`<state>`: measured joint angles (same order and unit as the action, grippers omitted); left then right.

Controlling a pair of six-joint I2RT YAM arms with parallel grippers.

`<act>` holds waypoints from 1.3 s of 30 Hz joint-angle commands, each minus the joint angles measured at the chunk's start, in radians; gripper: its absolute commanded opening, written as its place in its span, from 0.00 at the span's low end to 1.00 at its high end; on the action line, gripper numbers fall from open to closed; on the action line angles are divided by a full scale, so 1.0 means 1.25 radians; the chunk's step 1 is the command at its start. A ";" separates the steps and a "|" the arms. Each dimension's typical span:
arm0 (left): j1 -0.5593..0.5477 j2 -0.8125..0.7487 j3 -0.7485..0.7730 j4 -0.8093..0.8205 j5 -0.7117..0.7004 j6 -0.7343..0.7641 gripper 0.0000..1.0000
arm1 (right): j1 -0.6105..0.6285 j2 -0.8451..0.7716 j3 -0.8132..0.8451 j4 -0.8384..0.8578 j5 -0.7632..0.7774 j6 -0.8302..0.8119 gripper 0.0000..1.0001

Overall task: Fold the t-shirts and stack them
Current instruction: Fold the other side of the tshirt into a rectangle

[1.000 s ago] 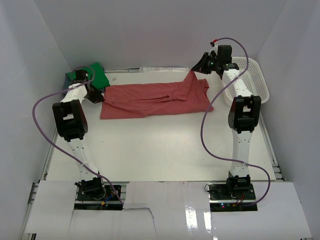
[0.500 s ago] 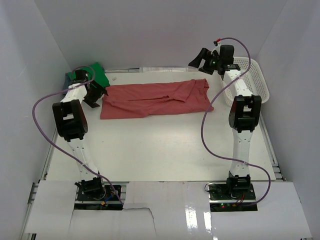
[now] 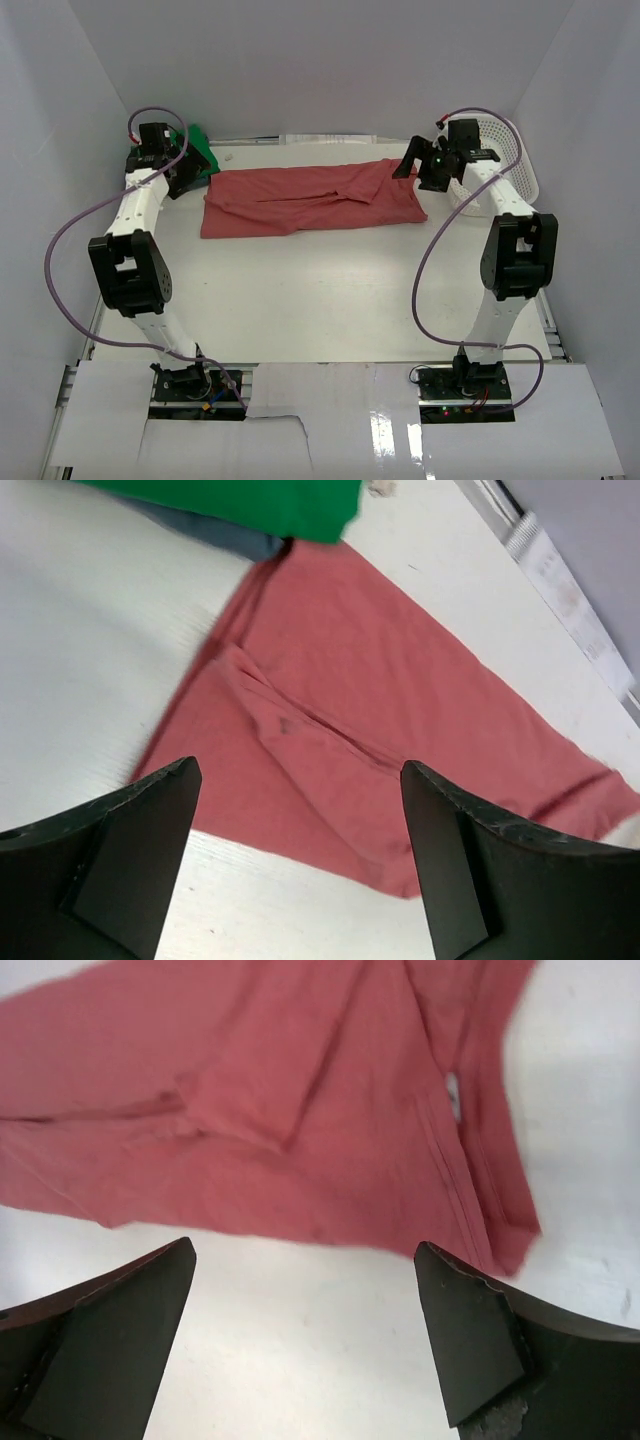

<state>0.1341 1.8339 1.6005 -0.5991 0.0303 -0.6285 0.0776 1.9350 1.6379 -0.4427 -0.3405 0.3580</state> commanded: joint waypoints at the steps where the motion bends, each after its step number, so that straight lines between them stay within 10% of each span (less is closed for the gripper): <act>1: -0.013 -0.044 -0.063 0.026 0.042 0.017 0.91 | -0.006 -0.072 -0.087 -0.056 0.081 -0.043 0.96; 39: -0.025 -0.060 -0.307 0.076 0.040 -0.026 0.84 | -0.018 0.105 -0.098 -0.013 0.190 -0.015 0.76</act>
<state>0.1074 1.8053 1.2312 -0.5144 0.0959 -0.6624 0.0647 2.0319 1.4647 -0.5083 -0.0887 0.3275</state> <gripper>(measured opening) 0.843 0.764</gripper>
